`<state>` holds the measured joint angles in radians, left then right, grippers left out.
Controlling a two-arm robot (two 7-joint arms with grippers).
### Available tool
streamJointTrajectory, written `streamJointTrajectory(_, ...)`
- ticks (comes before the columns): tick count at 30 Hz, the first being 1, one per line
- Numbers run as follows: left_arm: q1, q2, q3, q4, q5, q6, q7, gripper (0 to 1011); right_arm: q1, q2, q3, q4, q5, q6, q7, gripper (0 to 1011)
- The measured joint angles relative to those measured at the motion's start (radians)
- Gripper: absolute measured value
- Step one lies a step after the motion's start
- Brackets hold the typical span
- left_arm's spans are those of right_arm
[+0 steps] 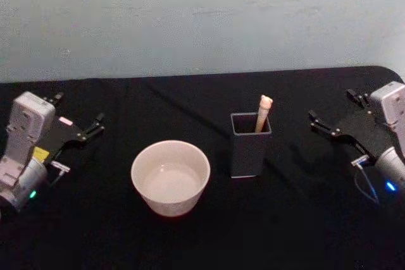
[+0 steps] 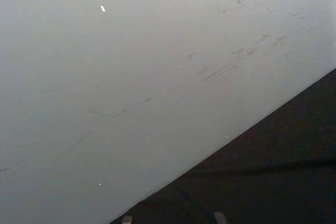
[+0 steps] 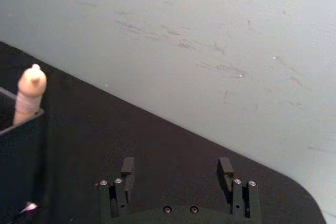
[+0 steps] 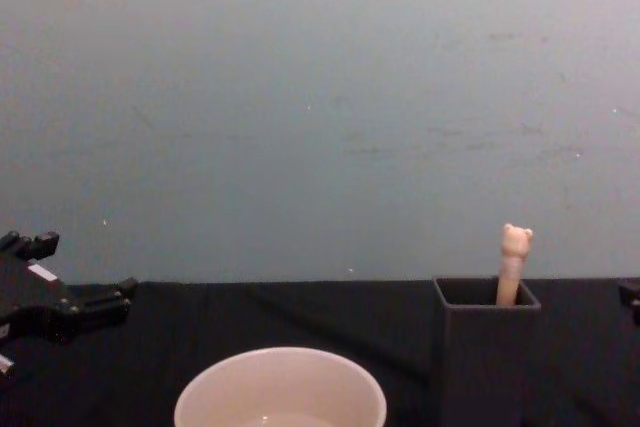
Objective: Pick up the stirring spoon with one hand, stir inside the cup, then place it back in its original position.
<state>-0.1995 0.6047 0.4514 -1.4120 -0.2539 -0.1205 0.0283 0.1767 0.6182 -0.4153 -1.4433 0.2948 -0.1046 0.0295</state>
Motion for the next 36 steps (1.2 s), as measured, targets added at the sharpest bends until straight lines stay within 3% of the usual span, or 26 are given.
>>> streamJointTrajectory(8, 0.000, 0.000, 0.000, 0.000, 0.000, 0.000, 0.000, 1001, -0.085, 0.069, 0.052, -0.084, 0.078, 0.005, 0.101, 1002)
streamJointTrajectory(12, 0.000, 0.000, 0.000, 0.000, 0.000, 0.000, 0.000, 1001, -0.162, 0.121, 0.090, -0.155, 0.151, -0.019, 0.202, 1002)
streamJointTrajectory(14, 0.000, 0.000, 0.000, 0.000, 0.000, 0.000, 0.000, 1001, -0.171, 0.126, 0.094, -0.162, 0.160, -0.028, 0.219, 1002)
streamJointTrajectory(17, 0.000, 0.000, 0.000, 0.000, 0.000, 0.000, 0.000, 1002, -0.193, 0.135, 0.103, -0.182, 0.203, -0.055, 0.293, 1002)
streamJointTrajectory(24, 0.000, 0.000, 0.000, 0.000, 0.000, 0.000, 0.000, 1001, -0.176, 0.105, 0.096, -0.192, 0.242, -0.043, 0.363, 1002)
streamJointTrajectory(36, 0.000, 0.000, 0.000, 0.000, 0.000, 0.000, 0.000, 1001, -0.075, 0.006, 0.065, -0.134, 0.235, 0.029, 0.387, 1002)
